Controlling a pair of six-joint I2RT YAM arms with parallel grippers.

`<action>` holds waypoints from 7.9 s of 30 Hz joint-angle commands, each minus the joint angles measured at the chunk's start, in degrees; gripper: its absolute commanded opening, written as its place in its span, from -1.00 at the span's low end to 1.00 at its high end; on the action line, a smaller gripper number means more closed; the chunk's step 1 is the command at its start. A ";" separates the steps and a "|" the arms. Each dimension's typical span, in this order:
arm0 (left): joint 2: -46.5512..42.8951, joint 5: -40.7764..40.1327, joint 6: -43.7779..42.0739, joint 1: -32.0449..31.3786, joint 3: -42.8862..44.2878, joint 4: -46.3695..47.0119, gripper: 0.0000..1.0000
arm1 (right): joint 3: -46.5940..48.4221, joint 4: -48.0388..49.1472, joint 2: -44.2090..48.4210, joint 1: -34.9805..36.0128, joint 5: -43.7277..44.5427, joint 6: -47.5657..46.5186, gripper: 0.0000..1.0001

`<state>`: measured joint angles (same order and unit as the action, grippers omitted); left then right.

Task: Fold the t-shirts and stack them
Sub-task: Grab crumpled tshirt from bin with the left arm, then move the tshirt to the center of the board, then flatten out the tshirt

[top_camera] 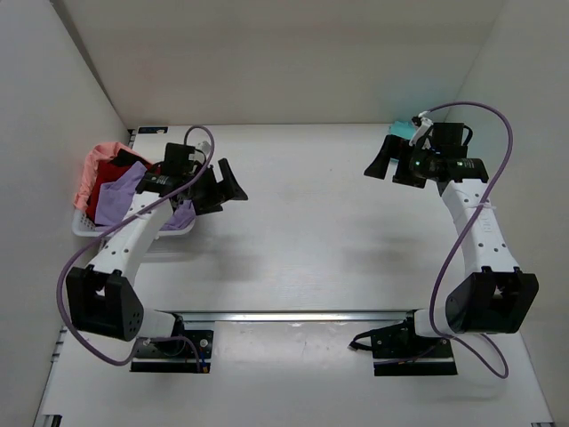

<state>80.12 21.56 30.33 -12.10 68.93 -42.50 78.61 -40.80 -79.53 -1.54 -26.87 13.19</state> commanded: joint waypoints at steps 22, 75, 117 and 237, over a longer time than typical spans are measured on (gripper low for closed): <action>14.26 -38.52 2.52 12.09 22.03 0.59 0.25 | 1.73 3.00 -0.89 -4.43 -1.60 -2.56 0.98; 11.19 23.68 17.67 -6.79 35.82 33.19 -1.00 | -5.57 2.56 5.95 -6.46 -0.37 -0.01 0.97; 21.83 39.79 39.65 -7.77 42.43 49.56 -1.00 | -27.19 58.21 -5.05 24.74 18.05 -5.19 -0.99; -11.91 10.00 41.10 -9.07 -29.98 14.27 -0.03 | -29.66 22.87 -3.18 1.63 29.86 2.19 0.18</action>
<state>70.52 30.26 61.25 -19.53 40.36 -33.52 48.73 -20.10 -82.76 0.56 1.26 14.85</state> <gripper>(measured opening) 0.460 0.589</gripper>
